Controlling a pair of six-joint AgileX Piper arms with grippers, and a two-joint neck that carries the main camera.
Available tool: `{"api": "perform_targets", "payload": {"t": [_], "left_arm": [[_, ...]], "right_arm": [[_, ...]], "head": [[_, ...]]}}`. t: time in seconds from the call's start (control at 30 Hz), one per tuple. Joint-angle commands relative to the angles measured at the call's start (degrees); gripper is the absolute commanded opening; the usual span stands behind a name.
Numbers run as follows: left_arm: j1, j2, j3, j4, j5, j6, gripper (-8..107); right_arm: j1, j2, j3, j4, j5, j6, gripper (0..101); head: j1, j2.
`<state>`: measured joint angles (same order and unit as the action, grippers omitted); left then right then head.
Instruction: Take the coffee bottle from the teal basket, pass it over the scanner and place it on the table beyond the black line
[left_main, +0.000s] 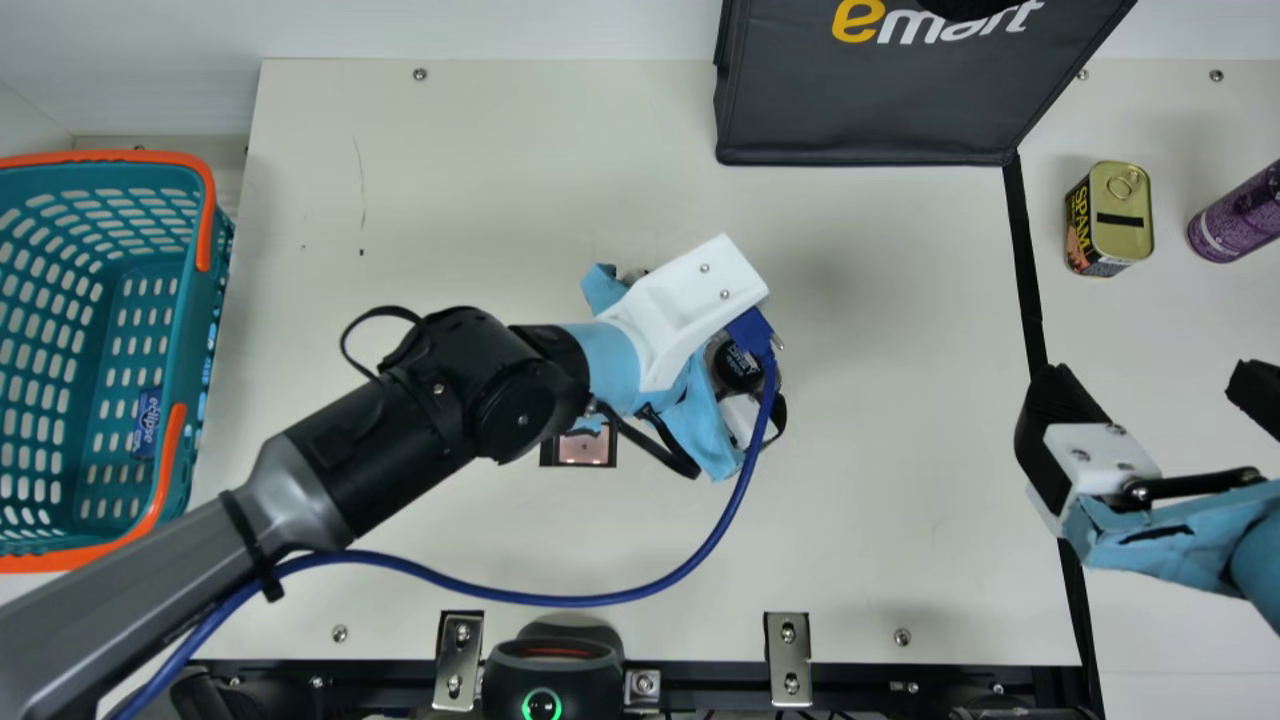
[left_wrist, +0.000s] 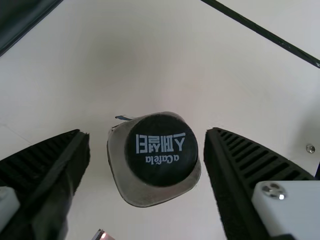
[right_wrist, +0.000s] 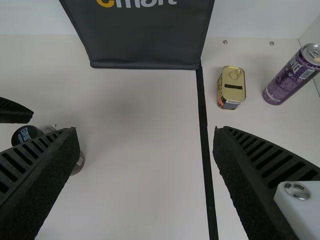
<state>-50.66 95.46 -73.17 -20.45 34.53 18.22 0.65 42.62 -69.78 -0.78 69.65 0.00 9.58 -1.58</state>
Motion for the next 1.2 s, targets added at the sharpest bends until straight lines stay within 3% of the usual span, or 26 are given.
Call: {"api": "perform_targets", "payload": {"t": [0.0,0.1,0.6,1.17], "left_arm": [[0.26,-0.8,0.36,-0.36,0.47,0.06,82],[0.91,-2.5,1.46,-0.82,1.52,0.61,90],[8.64,-17.01,13.11,1.55,7.81,3.19,90],[26.36,-37.66,21.49,4.62,15.72,3.89,90]], "right_arm": [[0.0,0.0,0.0,0.0,0.0,0.0,95],[0.0,0.0,0.0,0.0,-0.05,0.0,95],[0.0,0.0,0.0,0.0,-0.05,0.0,95],[0.0,0.0,0.0,0.0,-0.05,0.0,95]], "head": [[-1.66,0.0],[-1.66,0.0],[-1.66,0.0],[-1.66,0.0]]}}
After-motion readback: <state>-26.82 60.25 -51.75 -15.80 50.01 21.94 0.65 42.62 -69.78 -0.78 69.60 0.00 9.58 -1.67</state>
